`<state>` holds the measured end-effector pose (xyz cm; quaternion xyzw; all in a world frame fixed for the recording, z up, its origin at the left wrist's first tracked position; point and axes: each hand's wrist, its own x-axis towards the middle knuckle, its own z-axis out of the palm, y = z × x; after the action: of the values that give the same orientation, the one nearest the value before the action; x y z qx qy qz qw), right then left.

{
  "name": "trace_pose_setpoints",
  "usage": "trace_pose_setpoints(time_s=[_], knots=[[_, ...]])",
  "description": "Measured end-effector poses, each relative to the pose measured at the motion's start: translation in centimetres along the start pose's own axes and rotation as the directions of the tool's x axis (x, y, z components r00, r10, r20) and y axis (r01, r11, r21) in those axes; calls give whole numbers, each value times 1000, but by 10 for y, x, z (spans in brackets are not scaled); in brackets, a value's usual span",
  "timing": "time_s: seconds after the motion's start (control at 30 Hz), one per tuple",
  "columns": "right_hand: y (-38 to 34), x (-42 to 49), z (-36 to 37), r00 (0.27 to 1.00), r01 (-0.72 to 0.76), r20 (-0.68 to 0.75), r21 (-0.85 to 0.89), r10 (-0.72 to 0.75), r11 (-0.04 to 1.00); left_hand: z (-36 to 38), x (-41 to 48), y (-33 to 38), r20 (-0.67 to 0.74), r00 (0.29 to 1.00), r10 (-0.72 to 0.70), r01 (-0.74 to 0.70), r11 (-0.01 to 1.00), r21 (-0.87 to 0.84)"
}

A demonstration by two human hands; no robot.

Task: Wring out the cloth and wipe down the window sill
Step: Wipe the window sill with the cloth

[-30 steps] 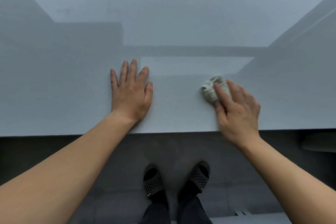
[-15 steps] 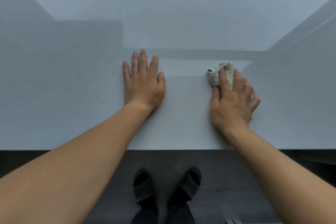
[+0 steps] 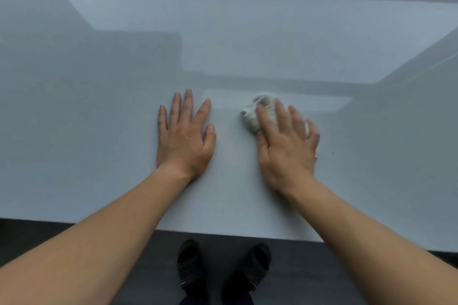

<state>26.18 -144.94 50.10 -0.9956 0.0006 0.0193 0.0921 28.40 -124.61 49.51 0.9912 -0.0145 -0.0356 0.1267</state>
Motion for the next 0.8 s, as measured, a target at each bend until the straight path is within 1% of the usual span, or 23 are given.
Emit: trace_pose_setpoints(time_s=[0.07, 0.1, 0.13, 0.17, 0.2, 0.23, 0.27, 0.3, 0.33, 0.37, 0.4, 0.47, 0.5, 0.53, 0.57, 0.6, 0.63, 0.67, 0.7, 0.73, 0.77, 0.8], knots=[[7, -8, -2, 978, 203, 45, -20, -202, 979, 0, 0, 0, -4, 1000, 1, -1, 1000, 16], [17, -2, -5, 964, 257, 67, -12, -256, 966, 0, 0, 1, -4, 1000, 2, -2, 1000, 23], [29, 10, -7, 959, 273, 75, -6, -272, 962, 0, 0, 1, -2, 1000, 2, -2, 1000, 29], [39, 26, -9, 966, 249, 68, -11, -248, 968, 0, 1, 1, 1, 1000, 3, -3, 999, 35], [47, 44, -11, 983, 173, 62, -11, -172, 985, 1, 1, 0, 3, 1000, 3, -3, 999, 41], [52, 62, -12, 997, 60, 51, 6, -60, 998, 1, 1, 0, 4, 1000, 2, -2, 999, 49], [50, 77, -13, 998, -53, 44, 22, 52, 998, 2, 1, 0, 6, 1000, 0, -1, 998, 56], [43, 87, -11, 991, -134, 28, 24, 134, 991, 2, 1, 0, 7, 1000, -1, 1, 998, 61], [33, 90, -10, 987, -159, 19, 15, 158, 987, 1, 1, 0, 9, 1000, -2, 1, 998, 62], [23, 85, -7, 994, -107, 9, 6, 107, 994, 1, 1, 0, 12, 1000, 0, -1, 998, 59], [15, 76, -4, 1000, 6, 11, -4, -6, 1000, 1, 1, 1, 14, 1000, 2, -2, 998, 55], [15, 62, -3, 969, 245, 40, -31, -244, 969, -1, 2, 2, 17, 1000, 1, -2, 999, 46], [22, 65, -6, 949, 309, 68, -29, -307, 951, -2, 1, 2, 20, 1000, -2, 2, 999, 42], [33, 80, -9, 946, 317, 84, -20, -314, 948, -3, 4, 2, 23, 1000, -5, 5, 999, 37], [42, 97, -10, 959, 274, 81, -20, -271, 962, -3, 5, 2, 21, 1000, -4, 4, 1000, 31], [49, 112, -12, 982, 178, 70, -26, -176, 984, -4, 2, 4, 9, 1000, 2, -2, 1000, 27], [52, 128, -14, 997, 49, 54, -18, -48, 999, -5, 1, 6, -1, 1000, 4, -4, 1000, 17], [49, 142, -14, 997, -74, 37, -1, 74, 997, -5, 2, 7, -20, 1000, 1, -1, 1000, 3], [41, 151, -12, 988, -156, 11, 9, 156, 988, -7, 8, 7, -55, 998, -10, 9, 1000, -15], [31, 153, -10, 984, -180, -3, 8, 180, 984, -9, 16, 6, -98, 995, -28, 25, 999, -40], [21, 149, -7, 990, -138, -6, 0, 138, 990, -11, 26, 6, -131, 990, -48, 39, 997, -70], [13, 141, -5, 999, -40, -1, -12, 40, 999, -13, 38, 7, -149, 987, -61, 48, 994, -96]])
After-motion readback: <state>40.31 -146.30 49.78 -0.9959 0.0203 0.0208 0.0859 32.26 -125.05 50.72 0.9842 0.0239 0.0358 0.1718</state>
